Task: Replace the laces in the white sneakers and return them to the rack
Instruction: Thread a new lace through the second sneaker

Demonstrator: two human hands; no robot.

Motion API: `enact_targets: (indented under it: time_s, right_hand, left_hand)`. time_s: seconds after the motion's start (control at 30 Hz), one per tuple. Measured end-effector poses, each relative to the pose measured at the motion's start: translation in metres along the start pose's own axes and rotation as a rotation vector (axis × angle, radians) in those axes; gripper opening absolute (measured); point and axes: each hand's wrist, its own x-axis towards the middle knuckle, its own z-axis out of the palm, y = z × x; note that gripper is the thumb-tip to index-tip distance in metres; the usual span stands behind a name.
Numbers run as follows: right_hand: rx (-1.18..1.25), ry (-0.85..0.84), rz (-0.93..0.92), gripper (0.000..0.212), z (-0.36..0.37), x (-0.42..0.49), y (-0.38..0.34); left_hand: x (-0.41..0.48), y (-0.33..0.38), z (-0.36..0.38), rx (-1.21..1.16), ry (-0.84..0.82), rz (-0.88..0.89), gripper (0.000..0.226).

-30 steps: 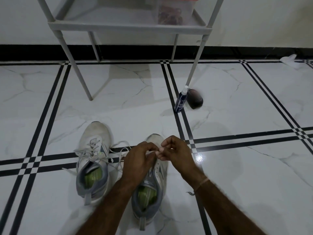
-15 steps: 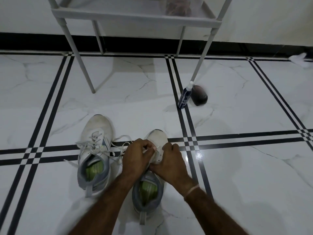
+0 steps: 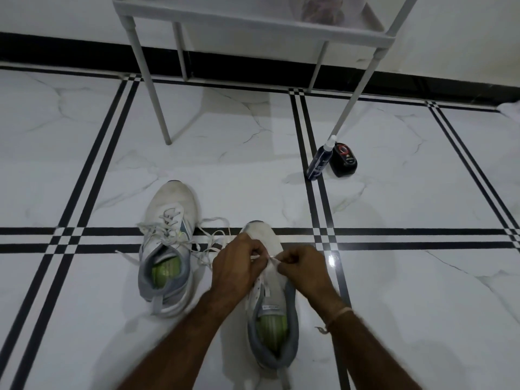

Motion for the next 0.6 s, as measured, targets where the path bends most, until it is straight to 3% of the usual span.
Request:
enact_targets:
  time_s: [0.07, 0.2, 0.6]
  right_hand:
    - [0.187, -0.029, 0.056, 0.014, -0.007, -0.003, 0.004]
    - [0.339, -0.035, 0.074, 0.020, -0.008, -0.008, 0.006]
    - [0.316, -0.008, -0.001, 0.018, 0.002, -0.008, 0.014]
  left_hand:
    - [-0.002, 0.003, 0.002, -0.001, 0.020, 0.008, 0.006]
    - [-0.009, 0.007, 0.010, 0.071, 0.046, 0.012, 0.012]
    - [-0.013, 0.012, 0.023, 0.119, 0.084, 0.009, 0.019]
